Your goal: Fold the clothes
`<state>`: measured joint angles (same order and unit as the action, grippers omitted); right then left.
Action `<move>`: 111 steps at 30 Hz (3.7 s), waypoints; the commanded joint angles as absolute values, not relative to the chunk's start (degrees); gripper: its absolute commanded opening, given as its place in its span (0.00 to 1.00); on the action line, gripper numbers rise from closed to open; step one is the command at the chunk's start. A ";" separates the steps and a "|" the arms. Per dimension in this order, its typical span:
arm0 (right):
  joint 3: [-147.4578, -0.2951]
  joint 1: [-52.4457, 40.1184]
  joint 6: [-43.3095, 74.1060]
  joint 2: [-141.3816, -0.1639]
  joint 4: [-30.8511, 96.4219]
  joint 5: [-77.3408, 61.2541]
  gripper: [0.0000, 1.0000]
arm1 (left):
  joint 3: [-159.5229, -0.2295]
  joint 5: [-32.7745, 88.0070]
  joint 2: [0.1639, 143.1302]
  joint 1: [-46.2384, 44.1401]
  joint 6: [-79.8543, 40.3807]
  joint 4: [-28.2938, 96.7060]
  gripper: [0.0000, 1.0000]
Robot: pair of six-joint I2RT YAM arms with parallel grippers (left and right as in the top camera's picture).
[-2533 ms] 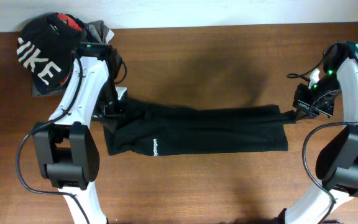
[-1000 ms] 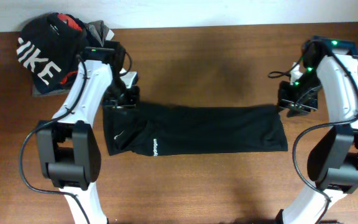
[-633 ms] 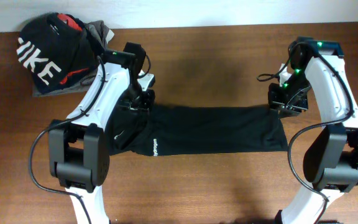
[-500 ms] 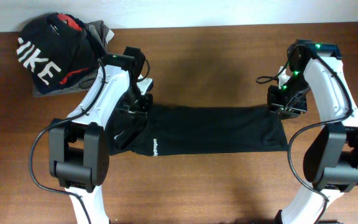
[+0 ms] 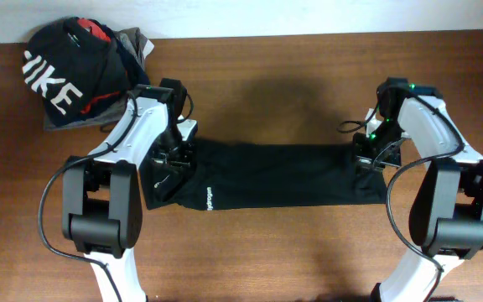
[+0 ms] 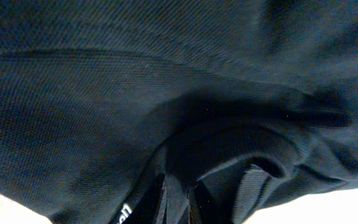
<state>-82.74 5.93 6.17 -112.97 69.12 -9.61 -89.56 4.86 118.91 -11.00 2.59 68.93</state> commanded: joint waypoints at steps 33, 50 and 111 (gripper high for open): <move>-87.24 9.41 12.95 -112.05 66.87 -2.72 0.04 | -86.54 5.17 117.36 2.63 3.05 70.02 0.01; -105.14 16.51 15.51 -102.08 88.40 1.87 0.58 | -106.87 5.08 115.68 2.68 3.07 90.11 0.99; -57.30 17.87 -2.46 -103.57 41.76 -27.49 0.04 | -105.62 5.13 115.70 2.68 3.03 87.05 0.99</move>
<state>-55.00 16.36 -4.27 -103.24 40.71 -32.05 -105.91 5.32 117.10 2.35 2.85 87.18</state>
